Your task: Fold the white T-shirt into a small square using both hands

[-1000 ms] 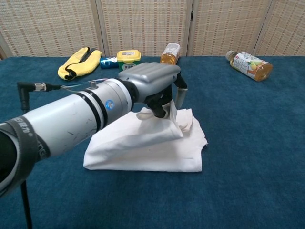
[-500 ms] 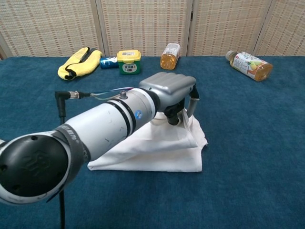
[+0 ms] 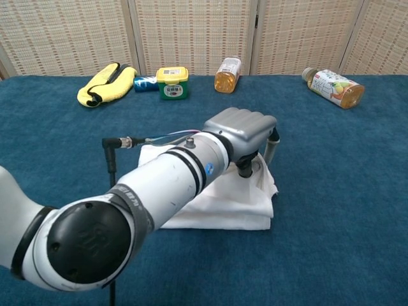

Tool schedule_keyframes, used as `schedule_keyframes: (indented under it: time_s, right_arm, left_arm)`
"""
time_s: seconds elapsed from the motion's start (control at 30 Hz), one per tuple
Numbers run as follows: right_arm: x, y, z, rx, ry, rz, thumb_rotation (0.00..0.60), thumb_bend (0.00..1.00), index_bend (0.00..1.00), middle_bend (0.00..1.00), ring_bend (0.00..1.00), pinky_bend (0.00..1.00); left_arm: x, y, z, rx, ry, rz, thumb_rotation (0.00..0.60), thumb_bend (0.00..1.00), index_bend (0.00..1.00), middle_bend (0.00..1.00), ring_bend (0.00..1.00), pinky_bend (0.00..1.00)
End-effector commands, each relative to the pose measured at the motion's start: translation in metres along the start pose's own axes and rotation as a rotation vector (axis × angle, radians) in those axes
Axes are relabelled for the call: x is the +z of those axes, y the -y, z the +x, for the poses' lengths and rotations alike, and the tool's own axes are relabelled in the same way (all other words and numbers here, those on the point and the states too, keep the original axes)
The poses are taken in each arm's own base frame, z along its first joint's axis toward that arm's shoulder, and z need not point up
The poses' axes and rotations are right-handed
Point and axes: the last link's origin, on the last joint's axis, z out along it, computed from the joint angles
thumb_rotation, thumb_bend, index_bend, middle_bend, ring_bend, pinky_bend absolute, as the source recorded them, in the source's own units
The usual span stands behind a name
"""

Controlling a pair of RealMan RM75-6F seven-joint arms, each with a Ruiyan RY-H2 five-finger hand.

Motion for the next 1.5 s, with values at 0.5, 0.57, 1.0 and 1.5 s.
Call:
schedule_keyframes:
  time_s: [0.5,0.57,1.0,1.5]
  right_arm:
    - [0.002,-0.002,-0.001,0.015,-0.008,0.002,0.600,0.32,0.17,0.95,0.99,1.00]
    - [0.002,-0.002,-0.001,0.015,-0.008,0.003,0.600,0.32,0.17,0.95,0.99,1.00]
    - [0.002,-0.001,-0.002,0.017,-0.008,0.003,0.600,0.32,0.17,0.95,0.99,1.00]
    - [0.002,-0.002,-0.002,0.013,-0.005,-0.004,0.600,0.32,0.17,0.95,0.99,1.00]
  left_arm:
    - [-0.007,0.013,0.015,-0.048,-0.084,0.012,0.600,0.29,0.18,0.92,0.84,0.97]
    - [-0.013,0.015,0.015,-0.039,-0.065,0.003,0.600,0.29,0.17,0.92,0.84,0.97]
    - [-0.038,0.023,-0.008,0.122,0.005,-0.062,0.600,0.29,0.17,0.91,0.83,0.97]
    - [-0.027,0.036,-0.015,0.123,-0.013,-0.023,0.600,0.29,0.25,0.91,0.83,0.97]
